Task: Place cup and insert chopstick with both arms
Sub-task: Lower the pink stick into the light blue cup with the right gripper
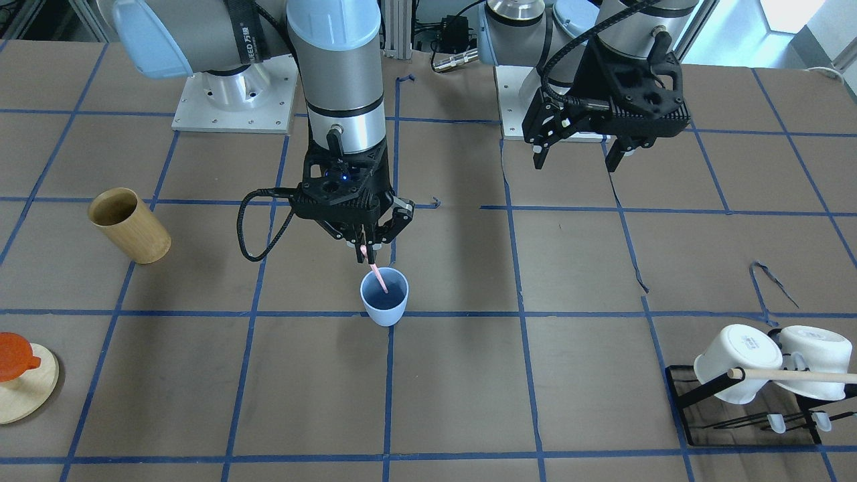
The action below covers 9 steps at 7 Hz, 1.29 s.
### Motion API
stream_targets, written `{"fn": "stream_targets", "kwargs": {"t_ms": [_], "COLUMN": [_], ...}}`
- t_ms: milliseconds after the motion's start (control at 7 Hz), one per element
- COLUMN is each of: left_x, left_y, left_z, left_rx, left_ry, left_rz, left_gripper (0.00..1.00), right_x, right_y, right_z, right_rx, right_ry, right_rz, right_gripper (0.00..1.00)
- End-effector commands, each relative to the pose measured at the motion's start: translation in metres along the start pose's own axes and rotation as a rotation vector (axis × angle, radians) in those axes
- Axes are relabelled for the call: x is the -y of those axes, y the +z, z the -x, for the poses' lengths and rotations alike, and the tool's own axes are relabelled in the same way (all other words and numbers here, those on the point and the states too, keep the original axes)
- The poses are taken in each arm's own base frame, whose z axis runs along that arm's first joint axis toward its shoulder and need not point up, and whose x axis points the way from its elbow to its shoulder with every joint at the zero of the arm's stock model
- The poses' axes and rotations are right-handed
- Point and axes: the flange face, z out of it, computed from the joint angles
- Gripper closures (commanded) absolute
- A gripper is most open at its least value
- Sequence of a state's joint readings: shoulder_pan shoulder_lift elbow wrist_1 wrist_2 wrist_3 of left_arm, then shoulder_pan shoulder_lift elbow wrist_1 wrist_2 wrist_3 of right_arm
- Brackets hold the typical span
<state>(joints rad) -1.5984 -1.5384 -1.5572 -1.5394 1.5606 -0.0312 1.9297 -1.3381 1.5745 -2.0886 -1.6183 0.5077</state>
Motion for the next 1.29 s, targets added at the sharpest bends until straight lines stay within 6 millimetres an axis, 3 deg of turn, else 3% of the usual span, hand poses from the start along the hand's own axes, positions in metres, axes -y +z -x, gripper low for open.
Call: {"fn": "stream_targets", "kwargs": {"t_ms": [0,429,714,1000,1143], "left_x": [0.000,0.000,0.001,0.000,0.000], "left_y": [0.001,0.000,-0.001,0.000,0.000], "left_z": [0.000,0.000,0.001,0.001,0.001], "left_rx": [0.000,-0.001,0.000,0.000,0.000], "left_ry": [-0.003,-0.003,-0.004,-0.003,-0.004], "left_rz": [0.002,0.001,-0.002,0.001,0.001], "left_gripper": [0.00,0.00,0.00,0.00,0.00], "right_x": [-0.003,-0.003,-0.001,0.008,0.021], "right_y": [0.006,0.005,-0.002,-0.017,-0.039], "right_z": [-0.001,-0.001,0.000,-0.006,-0.002], "right_rx": [-0.004,-0.004,0.002,0.015,0.026], "right_ry": [0.007,0.004,0.008,0.007,0.008], "right_rz": [0.009,0.007,-0.003,-0.027,-0.059], "right_gripper": [0.82,0.79,0.50,0.43,0.42]}}
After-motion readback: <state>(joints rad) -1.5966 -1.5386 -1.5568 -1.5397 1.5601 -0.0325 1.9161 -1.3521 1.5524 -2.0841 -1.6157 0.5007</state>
